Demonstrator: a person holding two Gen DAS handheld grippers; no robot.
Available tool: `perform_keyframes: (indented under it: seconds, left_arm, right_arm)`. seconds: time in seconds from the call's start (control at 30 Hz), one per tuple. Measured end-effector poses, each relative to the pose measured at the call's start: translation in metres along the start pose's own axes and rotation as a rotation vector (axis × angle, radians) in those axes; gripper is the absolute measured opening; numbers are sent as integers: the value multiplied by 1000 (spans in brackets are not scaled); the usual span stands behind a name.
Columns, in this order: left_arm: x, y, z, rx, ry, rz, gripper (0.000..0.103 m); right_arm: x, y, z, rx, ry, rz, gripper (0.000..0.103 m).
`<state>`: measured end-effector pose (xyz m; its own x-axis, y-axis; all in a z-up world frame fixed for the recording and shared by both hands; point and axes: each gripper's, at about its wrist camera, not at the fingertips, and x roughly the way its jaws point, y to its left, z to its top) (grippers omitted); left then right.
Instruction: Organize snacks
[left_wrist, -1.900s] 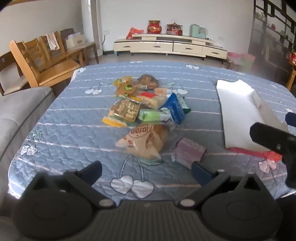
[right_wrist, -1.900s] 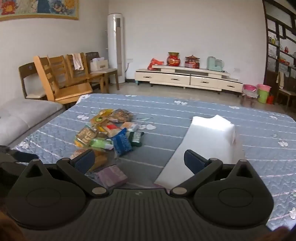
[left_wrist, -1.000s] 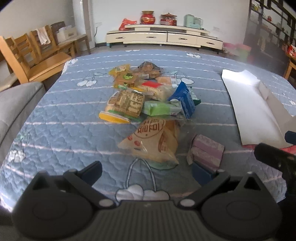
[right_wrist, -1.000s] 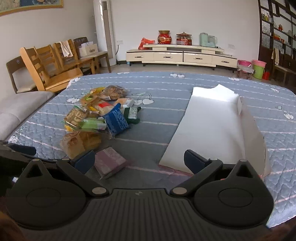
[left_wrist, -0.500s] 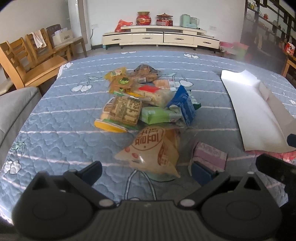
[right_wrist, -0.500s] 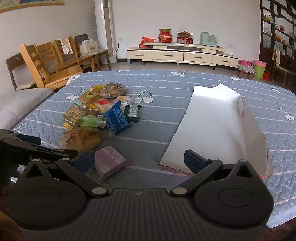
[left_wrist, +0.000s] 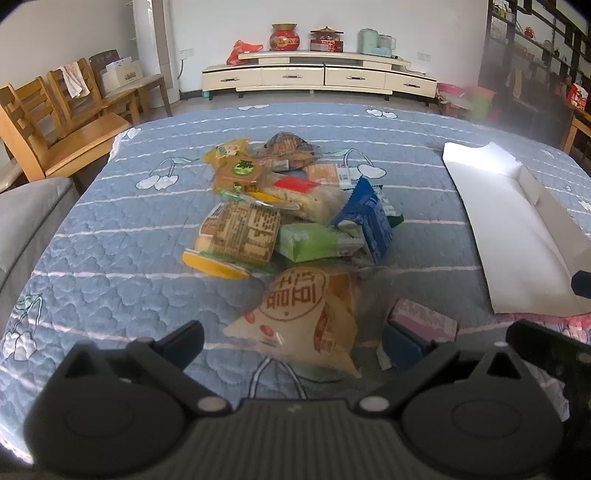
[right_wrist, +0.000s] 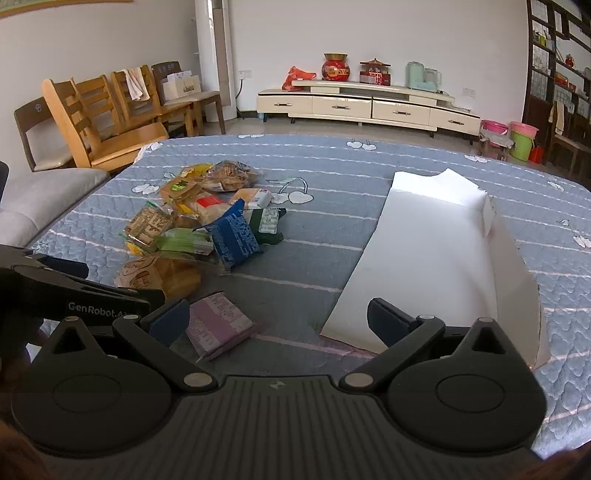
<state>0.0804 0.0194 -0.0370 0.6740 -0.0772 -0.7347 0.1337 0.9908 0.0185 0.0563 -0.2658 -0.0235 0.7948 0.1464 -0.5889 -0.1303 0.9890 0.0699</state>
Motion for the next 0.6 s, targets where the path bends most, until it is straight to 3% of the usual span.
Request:
perform_keyframes:
  seconds: [0.6]
  left_arm:
    - [8,-1,4,9,3,0,101]
  right_arm:
    - [9,3,-1,8,31,2,103]
